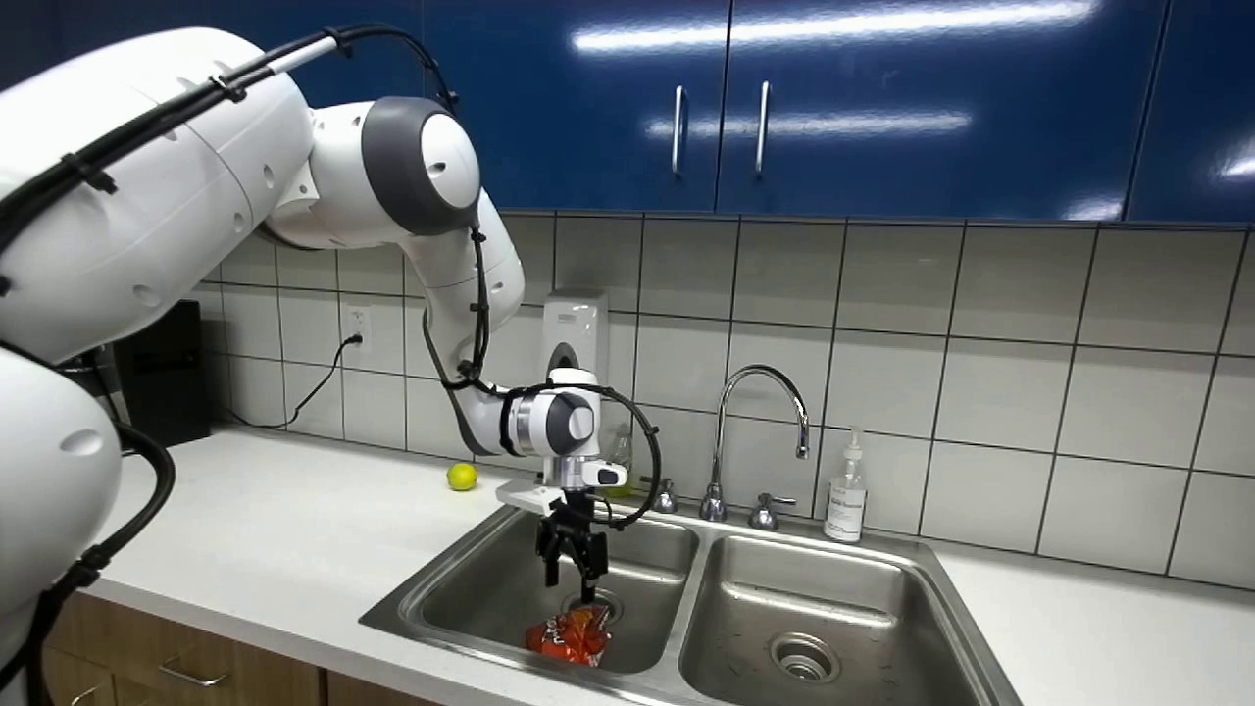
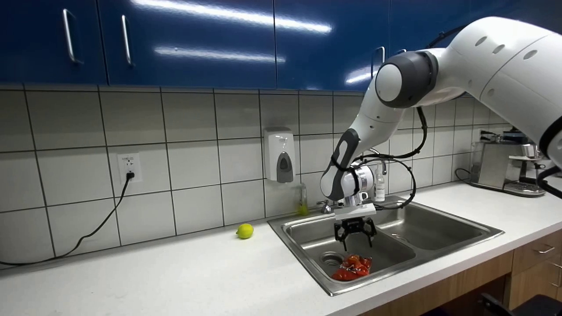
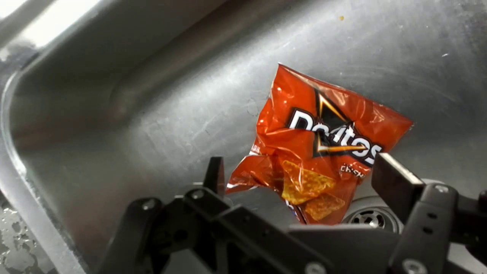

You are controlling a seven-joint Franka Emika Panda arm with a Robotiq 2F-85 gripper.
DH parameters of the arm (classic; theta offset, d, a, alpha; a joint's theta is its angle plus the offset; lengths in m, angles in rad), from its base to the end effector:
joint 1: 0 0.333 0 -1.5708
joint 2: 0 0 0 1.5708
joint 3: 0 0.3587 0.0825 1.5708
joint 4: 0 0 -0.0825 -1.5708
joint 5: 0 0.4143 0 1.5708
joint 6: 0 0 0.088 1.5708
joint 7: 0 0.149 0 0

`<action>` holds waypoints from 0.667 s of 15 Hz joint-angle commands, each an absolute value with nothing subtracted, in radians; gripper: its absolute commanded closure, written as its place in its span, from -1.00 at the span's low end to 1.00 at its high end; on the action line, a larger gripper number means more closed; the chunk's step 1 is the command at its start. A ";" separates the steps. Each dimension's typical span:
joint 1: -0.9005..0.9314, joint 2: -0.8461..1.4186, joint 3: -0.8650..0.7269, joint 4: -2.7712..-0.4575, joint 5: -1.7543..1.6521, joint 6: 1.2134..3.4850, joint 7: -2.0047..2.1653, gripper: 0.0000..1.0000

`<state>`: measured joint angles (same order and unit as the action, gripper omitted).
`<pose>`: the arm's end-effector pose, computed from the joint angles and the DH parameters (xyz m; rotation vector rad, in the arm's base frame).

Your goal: Pick up the bag of chips in the sink and place it on the counter to the left of the sink

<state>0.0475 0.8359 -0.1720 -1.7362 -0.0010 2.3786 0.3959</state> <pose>0.6701 -0.0820 0.0520 2.8920 -0.7008 -0.2430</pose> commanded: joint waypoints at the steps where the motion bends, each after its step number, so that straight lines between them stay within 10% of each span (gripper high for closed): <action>1: 0.065 0.876 -0.181 -1.696 0.001 2.364 0.442 -1.00; 10: 0.066 0.971 -0.195 -1.604 0.008 2.358 0.494 -1.00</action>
